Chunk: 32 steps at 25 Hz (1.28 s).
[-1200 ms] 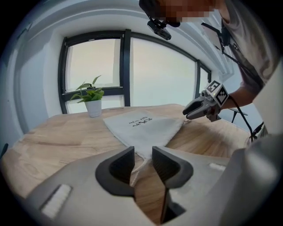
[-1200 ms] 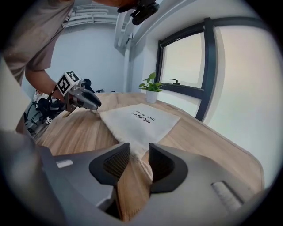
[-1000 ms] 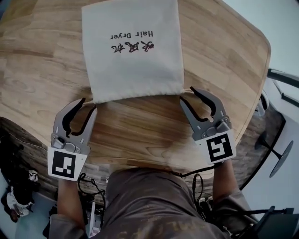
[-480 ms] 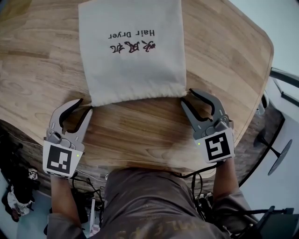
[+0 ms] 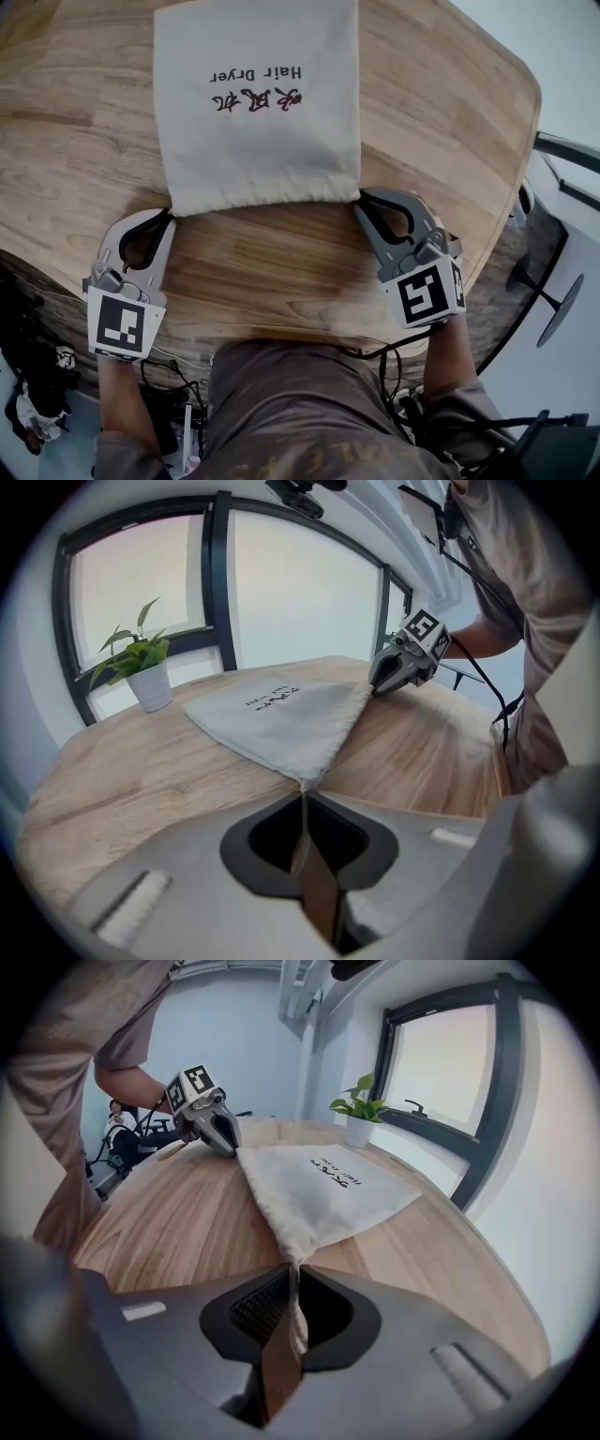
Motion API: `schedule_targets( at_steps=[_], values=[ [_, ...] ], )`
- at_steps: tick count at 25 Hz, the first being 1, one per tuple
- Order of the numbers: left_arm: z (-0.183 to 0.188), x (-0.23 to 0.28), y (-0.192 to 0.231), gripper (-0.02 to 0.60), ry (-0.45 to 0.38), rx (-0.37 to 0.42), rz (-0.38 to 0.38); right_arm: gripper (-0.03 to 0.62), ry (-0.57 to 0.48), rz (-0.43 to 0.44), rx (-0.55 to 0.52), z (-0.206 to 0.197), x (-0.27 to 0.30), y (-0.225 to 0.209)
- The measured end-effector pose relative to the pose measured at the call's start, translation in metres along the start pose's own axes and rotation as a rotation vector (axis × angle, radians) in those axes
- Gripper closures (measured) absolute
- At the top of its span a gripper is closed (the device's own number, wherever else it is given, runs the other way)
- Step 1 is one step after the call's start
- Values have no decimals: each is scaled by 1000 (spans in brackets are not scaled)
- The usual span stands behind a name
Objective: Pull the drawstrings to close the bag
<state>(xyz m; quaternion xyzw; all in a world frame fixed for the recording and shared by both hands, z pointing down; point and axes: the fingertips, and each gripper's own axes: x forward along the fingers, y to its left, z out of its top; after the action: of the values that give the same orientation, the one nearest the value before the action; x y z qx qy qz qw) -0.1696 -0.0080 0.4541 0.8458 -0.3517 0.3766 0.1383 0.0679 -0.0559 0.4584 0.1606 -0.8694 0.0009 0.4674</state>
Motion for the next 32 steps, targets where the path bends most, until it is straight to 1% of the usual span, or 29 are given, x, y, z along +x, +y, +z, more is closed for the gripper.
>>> schedule_targets(
  at_steps=[2,3,4,5,8,10,13,14,15,18,21,23,25,28,30,32],
  values=[
    [-4,-1,1,560,12,-31,-3,523,-8,0,14,0,2,0],
    [-6,-1,1,560,18,-48,-6,528,-8,7,19,0,3,0],
    [-6,0,2,560,25,-62,-8,550,-5,11,22,0,4,0],
    [-7,0,2,560,34,-70,-8,551,0,10,27,-1,4,0],
    [-9,3,3,563,57,-72,-4,549,15,-27,42,-6,2,-7],
    [-12,3,4,564,70,-90,-3,526,13,-42,62,-8,1,-12],
    [-15,1,5,564,79,-111,0,530,7,-23,68,-8,2,-11],
    [-14,1,5,564,79,-114,3,548,7,-13,73,-8,1,-10],
    [-14,0,5,566,78,-118,6,551,11,-6,85,-8,1,-9],
    [-13,-1,6,569,73,-142,27,553,31,12,134,-7,1,-9],
    [-9,0,6,569,69,-136,57,554,49,10,166,-7,1,-11],
    [-10,-1,7,569,75,-139,84,554,71,-1,168,-8,0,-12],
    [-13,-2,11,571,75,-159,108,554,92,-10,172,-8,0,-12],
    [-13,-4,13,571,64,-193,115,556,108,-17,181,-10,1,-10],
    [-11,-4,12,571,65,-190,115,556,114,-20,178,-11,0,-9],
    [-17,-6,14,571,89,-179,133,556,122,-21,165,-12,-1,-9]
  ],
)
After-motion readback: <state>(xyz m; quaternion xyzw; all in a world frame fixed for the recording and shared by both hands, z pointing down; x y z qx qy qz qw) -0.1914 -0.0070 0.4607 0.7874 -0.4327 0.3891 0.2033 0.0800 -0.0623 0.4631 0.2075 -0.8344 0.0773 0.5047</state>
